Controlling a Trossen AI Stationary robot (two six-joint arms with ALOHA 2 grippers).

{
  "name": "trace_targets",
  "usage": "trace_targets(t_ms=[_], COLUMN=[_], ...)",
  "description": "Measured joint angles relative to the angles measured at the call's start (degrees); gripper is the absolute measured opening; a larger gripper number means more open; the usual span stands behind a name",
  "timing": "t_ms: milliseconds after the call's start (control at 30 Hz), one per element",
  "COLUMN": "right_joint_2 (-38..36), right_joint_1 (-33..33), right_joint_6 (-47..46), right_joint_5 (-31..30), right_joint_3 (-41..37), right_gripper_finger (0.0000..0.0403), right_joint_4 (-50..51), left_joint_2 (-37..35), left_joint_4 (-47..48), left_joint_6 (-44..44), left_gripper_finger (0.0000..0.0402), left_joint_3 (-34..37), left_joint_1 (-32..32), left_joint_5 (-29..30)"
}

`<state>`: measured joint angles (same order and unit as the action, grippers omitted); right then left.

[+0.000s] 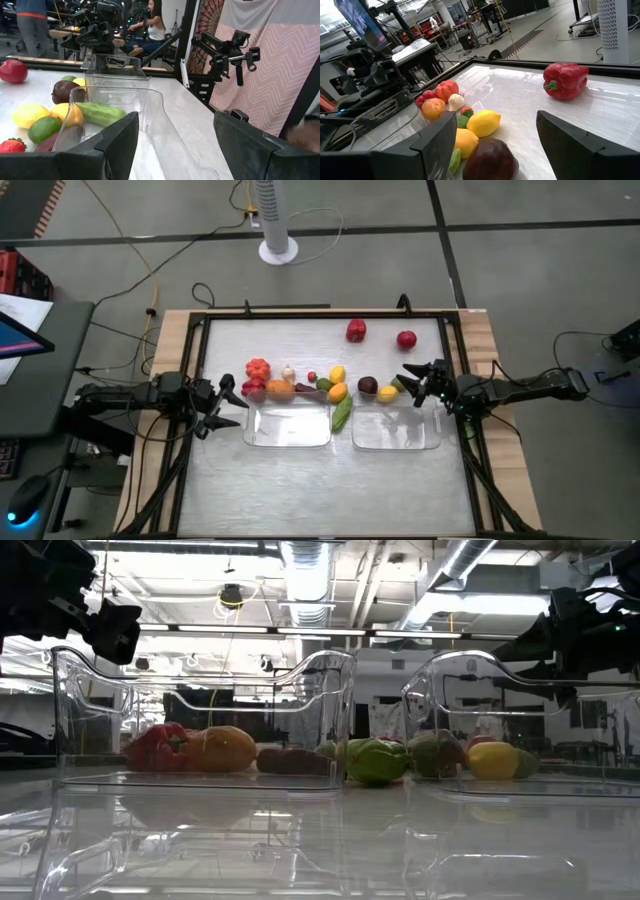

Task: Sort produce into baskets

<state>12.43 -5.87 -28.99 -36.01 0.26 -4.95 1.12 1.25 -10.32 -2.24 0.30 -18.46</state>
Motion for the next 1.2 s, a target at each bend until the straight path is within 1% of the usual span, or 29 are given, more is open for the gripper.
trace_targets(t_ms=[367, 400, 467, 600, 733, 933, 1033, 1133, 1200], right_joint_2=[0.0, 0.0, 0.0, 0.0, 0.0, 0.0, 0.0, 0.0, 0.0], right_joint_1=[0.0, 0.0, 0.0, 0.0, 0.0, 0.2, 0.9, 1.6, 1.9], right_joint_6=[0.0, 0.0, 0.0, 0.0, 0.0, 0.0, -2.0, -6.5, -9.8], right_joint_5=[0.0, 0.0, 0.0, 0.0, -0.1, -3.2, -3.2, -3.1, -2.7], right_joint_3=[0.0, 0.0, 0.0, 0.0, 0.0, 0.0, 0.0, 0.0, 0.0], right_gripper_finger=[0.0302, 0.0302, 0.0302, 0.0302, 0.0302, 0.0302, 0.0302, 0.0302, 0.0302], right_joint_4=[0.0, 0.0, 0.0, 0.0, -0.4, -1.1, -1.2, -1.2, -1.3], left_joint_2=[0.0, 0.0, 0.0, 0.0, 0.0, 0.0, 0.0, 0.0, 0.0], left_joint_4=[-0.2, -0.7, -2.7, -5.7, -5.5, -4.4, -4.8, -6.1, -8.8], left_joint_6=[0.3, 0.8, 2.1, 0.7, -0.5, 5.2, 3.9, 1.1, -0.3], left_gripper_finger=[0.0245, 0.0245, 0.0245, 0.0245, 0.0245, 0.0245, 0.0245, 0.0245, 0.0245], left_joint_3=[0.0, 0.1, 0.1, 0.1, 0.1, 0.1, 0.1, 0.1, 0.1], left_joint_1=[0.0, 0.0, 0.0, 0.0, 0.0, 0.0, 0.0, 0.0, 0.0], left_joint_5=[0.6, 2.1, 7.1, 15.8, 21.6, 31.0, 33.6, 34.1, 35.8])
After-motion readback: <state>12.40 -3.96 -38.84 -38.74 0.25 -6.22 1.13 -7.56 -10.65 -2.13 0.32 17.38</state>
